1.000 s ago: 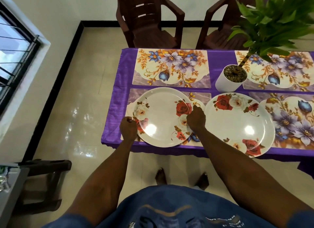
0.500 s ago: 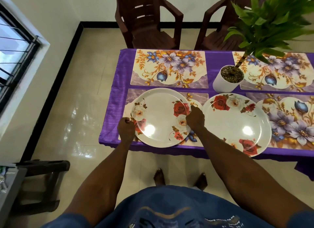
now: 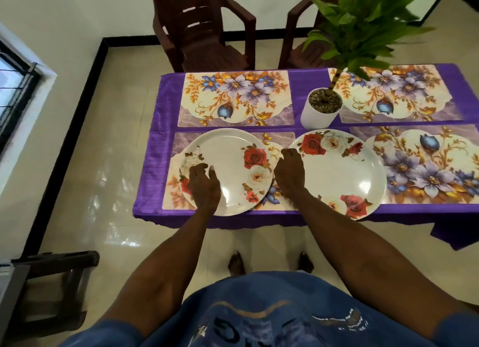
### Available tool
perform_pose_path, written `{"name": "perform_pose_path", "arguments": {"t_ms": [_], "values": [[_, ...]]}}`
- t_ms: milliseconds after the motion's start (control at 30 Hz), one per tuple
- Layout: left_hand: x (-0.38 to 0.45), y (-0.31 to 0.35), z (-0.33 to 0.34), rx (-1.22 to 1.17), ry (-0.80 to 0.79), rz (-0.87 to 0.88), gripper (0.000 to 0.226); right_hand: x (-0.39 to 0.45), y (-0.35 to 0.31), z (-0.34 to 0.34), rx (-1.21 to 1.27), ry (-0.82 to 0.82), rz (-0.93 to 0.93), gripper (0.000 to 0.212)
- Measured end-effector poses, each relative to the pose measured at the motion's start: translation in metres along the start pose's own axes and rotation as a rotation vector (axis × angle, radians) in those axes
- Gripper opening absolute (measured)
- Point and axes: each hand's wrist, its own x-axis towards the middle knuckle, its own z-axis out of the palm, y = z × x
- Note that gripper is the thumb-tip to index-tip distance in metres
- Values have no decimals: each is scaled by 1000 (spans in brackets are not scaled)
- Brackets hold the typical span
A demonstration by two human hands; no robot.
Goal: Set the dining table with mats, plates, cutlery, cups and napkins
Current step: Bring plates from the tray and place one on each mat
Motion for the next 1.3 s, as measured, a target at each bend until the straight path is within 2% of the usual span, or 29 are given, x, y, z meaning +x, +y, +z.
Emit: {"name": "perform_pose_path", "arguments": {"t_ms": [133, 267, 367, 600, 767, 867, 1033, 1133, 1200, 1300], "values": [[-37, 58, 41, -48, -136, 128, 26, 1, 41, -27, -13, 51, 10, 33], [-79, 109, 82, -59, -302, 156, 27, 4, 105, -59, -68, 112, -56, 28], [-102, 136, 110, -31, -345, 151, 34, 11, 153, -86, -111, 136, -12, 26], [-123, 172, 148, 169, -240, 45, 48, 28, 226, -130, -251, 52, 78, 25], [-125, 184, 148, 263, -199, -188, 55, 32, 247, -145, -247, -67, 217, 32], [-121, 184, 144, 249, -244, -309, 46, 33, 254, -144, -159, -126, 229, 33], [-119, 190, 137, 165, -236, -370, 36, 38, 252, -141, -54, -94, 302, 31], [-113, 193, 138, 77, -241, -518, 36, 39, 251, -139, -110, -93, 311, 33], [-108, 196, 137, 20, -195, -613, 41, 37, 250, -138, -122, -44, 314, 34], [-110, 212, 134, -37, -76, -635, 53, 33, 243, -143, -1, 76, 355, 32]]}}
